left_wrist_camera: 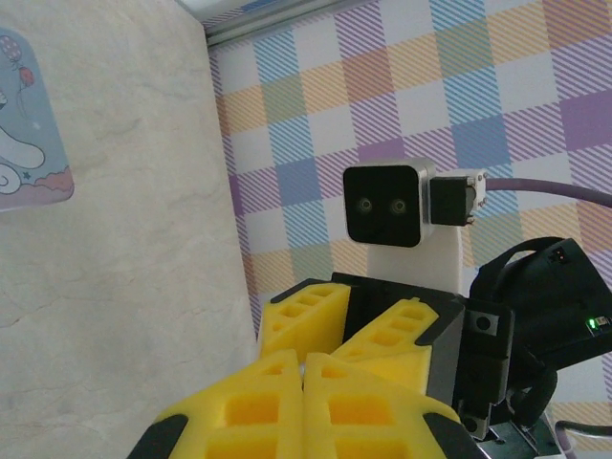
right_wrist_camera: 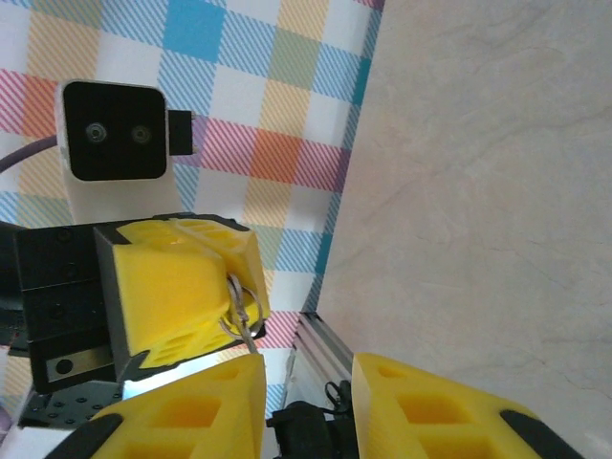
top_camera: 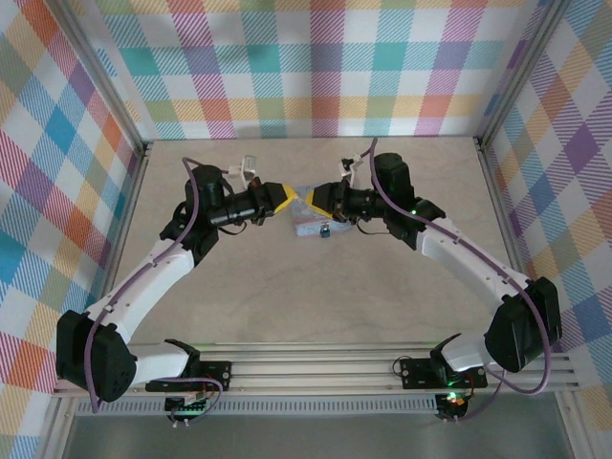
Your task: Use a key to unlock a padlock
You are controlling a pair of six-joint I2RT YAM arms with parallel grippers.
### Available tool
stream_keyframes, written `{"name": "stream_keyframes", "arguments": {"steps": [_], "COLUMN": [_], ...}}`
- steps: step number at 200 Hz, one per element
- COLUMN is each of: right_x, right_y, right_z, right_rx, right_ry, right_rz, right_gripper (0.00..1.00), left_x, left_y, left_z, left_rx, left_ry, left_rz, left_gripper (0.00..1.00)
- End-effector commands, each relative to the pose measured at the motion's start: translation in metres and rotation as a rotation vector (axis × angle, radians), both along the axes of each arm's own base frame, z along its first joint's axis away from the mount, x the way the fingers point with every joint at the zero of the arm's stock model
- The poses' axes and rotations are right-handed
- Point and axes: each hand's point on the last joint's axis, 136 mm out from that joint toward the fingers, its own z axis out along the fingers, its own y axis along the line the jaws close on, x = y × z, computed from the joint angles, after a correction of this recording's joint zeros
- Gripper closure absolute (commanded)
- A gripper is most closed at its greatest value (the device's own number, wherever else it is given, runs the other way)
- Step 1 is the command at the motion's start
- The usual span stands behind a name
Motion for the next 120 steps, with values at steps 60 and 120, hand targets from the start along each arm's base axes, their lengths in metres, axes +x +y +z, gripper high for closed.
{"name": "stream_keyframes", "arguments": {"steps": [60,120], "right_x": [-0.0029,-0.0010], "right_y": [0.0101,0.0105], "right_z": [0.0088,0.0075], "right_rx": [0.085,0.080], "right_ry": [0.014,-0.003], "right_rz": [0.047,0.044], "right_gripper": [0.70,0.71], "left_x": [-0.0044,-0.0066], "left_y": [-0.0026,-0.0067], "left_z": [0.0239,0.0220], "left_rx": [-0.057,-0.060], "left_ry": [-0.044,-0.032], "left_rz": [0.000,-0.024], "left_gripper": [1.00,1.00]}}
